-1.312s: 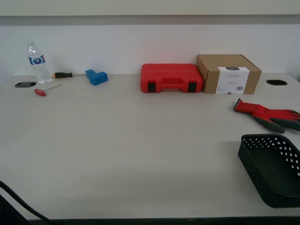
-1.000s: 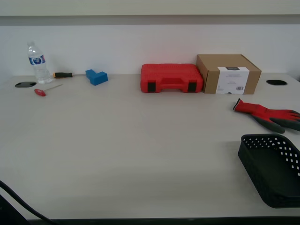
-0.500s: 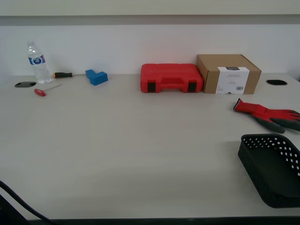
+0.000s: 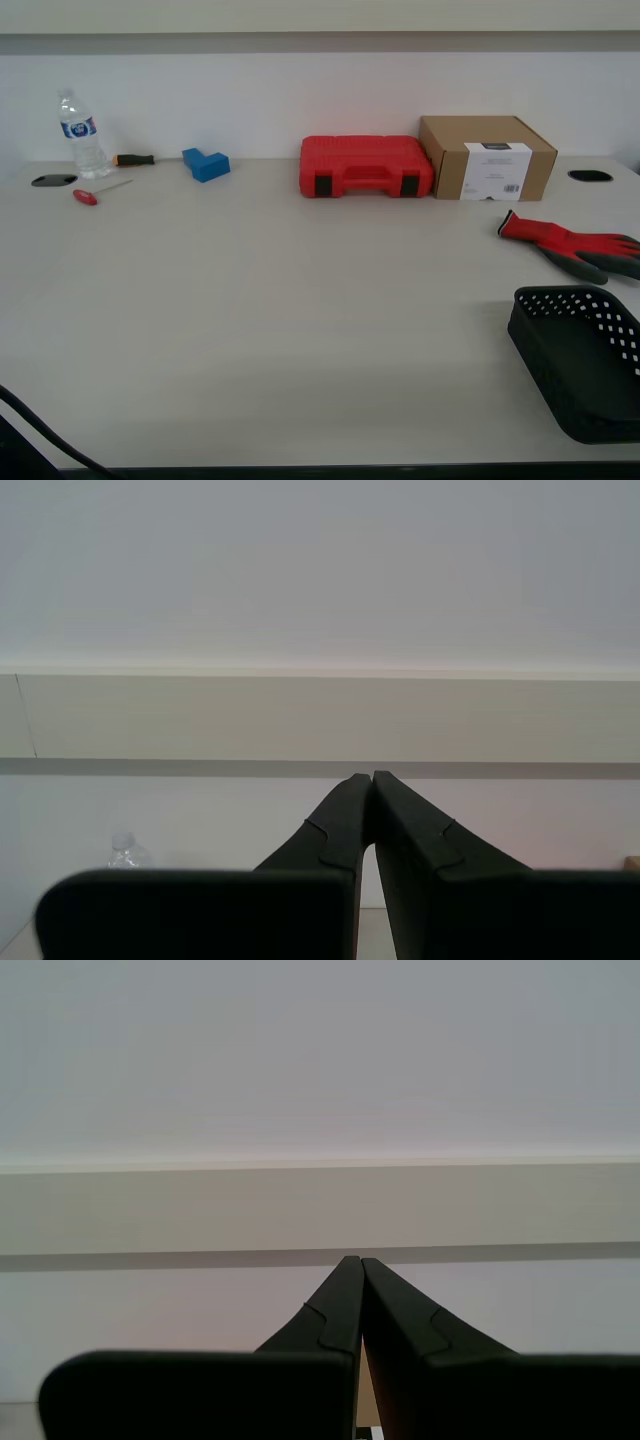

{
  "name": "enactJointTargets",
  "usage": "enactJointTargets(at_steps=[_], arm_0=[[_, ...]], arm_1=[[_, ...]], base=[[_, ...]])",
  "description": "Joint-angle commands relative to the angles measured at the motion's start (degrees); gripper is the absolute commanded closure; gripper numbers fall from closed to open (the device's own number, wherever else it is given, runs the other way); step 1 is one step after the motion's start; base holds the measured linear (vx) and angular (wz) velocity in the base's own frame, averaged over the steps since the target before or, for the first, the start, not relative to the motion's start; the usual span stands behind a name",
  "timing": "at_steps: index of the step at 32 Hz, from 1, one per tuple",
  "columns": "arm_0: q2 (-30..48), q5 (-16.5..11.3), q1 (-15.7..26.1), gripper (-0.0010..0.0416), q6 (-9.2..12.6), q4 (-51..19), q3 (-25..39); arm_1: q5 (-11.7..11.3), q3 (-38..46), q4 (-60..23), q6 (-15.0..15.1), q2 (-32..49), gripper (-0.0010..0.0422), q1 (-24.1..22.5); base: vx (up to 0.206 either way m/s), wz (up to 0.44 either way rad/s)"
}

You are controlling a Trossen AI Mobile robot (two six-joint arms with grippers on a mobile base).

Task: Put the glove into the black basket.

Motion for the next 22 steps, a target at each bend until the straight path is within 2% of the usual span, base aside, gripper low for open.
enactJointTargets(at_steps=[1, 10, 13, 16, 22], arm_0=[[0.0, 0.0, 0.0, 0.0405, 0.0, 0.3, 0.0], [0.2, 0.0, 0.0, 0.0405, -0.3, 0.2, 0.4], [1.2, 0.8, -0.6, 0.0405, -2.6, -1.2, 0.8], [3.8, 3.5, -1.9, 0.0405, -4.2, -8.9, 2.6], [13.4, 3.9, -7.0, 0.0405, -4.1, -21.4, 7.2]], arm_1=[[-0.1, 0.1, 0.2, 0.0, 0.0, 0.0412, 0.0], [-0.1, 0.1, 0.2, 0.0, 0.0, 0.0412, 0.0], [-0.1, 0.1, 0.2, 0.0, 0.0, 0.0412, 0.0], [-0.1, 0.1, 0.2, 0.0, 0.0, 0.0412, 0.0], [-0.1, 0.1, 0.1, 0.0, 0.0, 0.0412, 0.0]], base=[[0.0, 0.0], [0.0, 0.0], [0.0, 0.0], [0.0, 0.0], [0.0, 0.0]])
